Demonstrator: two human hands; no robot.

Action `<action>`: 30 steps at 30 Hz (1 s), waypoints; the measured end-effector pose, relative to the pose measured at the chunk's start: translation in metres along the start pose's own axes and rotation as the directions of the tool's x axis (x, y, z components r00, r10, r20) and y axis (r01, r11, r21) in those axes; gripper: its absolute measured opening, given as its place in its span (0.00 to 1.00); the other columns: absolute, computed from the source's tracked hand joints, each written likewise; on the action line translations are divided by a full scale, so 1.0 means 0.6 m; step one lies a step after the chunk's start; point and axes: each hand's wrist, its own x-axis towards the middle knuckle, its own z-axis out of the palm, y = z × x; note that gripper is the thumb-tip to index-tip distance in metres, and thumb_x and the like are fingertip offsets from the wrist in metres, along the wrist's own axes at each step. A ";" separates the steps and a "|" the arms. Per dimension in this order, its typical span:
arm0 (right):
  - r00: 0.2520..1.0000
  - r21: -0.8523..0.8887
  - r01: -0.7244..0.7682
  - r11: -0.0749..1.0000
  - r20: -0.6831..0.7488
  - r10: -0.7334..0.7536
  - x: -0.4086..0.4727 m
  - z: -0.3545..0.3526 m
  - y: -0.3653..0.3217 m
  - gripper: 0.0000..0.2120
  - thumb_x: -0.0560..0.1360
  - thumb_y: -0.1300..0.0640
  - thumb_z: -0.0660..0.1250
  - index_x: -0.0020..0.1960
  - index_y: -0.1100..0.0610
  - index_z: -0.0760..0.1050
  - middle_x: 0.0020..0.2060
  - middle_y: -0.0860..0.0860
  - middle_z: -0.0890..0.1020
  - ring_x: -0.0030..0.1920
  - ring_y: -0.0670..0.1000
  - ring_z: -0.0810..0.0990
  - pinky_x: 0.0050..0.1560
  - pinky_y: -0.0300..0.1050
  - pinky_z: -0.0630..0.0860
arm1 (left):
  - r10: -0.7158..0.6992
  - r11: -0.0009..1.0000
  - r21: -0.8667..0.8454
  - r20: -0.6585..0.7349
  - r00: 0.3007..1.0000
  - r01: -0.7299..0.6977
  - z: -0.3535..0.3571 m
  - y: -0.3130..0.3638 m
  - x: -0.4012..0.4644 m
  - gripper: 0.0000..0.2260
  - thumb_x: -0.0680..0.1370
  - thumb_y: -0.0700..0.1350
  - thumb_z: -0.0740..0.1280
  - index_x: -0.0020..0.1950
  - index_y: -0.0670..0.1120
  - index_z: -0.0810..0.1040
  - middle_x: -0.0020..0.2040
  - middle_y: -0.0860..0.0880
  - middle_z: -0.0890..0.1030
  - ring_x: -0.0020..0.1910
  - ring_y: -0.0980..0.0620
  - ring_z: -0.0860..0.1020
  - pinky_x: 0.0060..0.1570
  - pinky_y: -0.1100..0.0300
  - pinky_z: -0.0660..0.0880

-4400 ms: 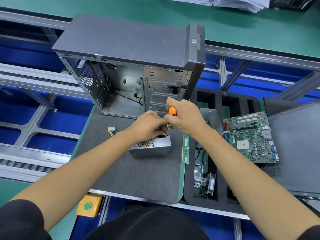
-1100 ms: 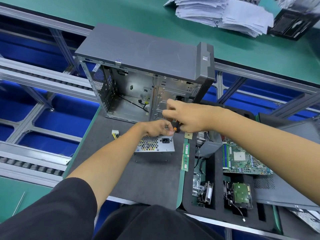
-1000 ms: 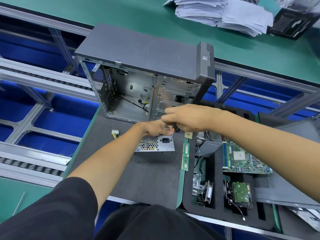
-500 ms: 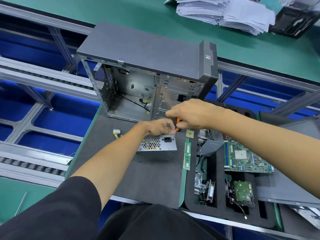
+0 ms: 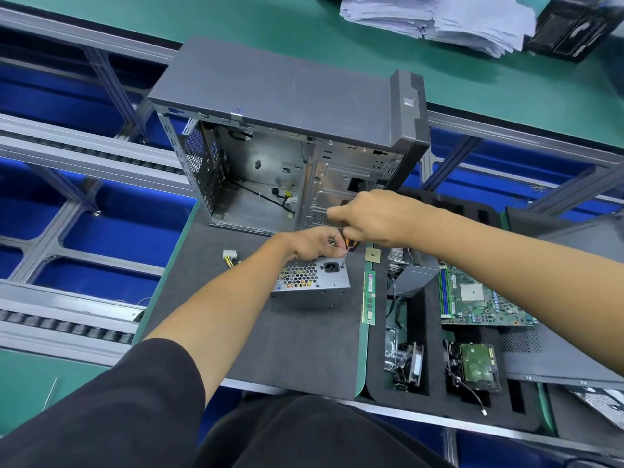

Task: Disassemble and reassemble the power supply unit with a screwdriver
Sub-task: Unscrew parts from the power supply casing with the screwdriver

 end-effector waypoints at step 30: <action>0.964 0.114 -0.161 0.980 0.231 0.132 -0.013 -0.023 -0.015 0.17 0.73 0.65 0.64 0.55 0.51 0.62 0.49 0.52 0.68 0.34 0.55 0.74 0.31 0.53 0.69 | 0.034 0.999 -0.005 0.001 0.999 -0.034 -0.007 -0.022 0.012 0.05 0.81 0.47 0.70 0.51 0.47 0.77 0.45 0.47 0.78 0.42 0.53 0.74 0.44 0.58 0.69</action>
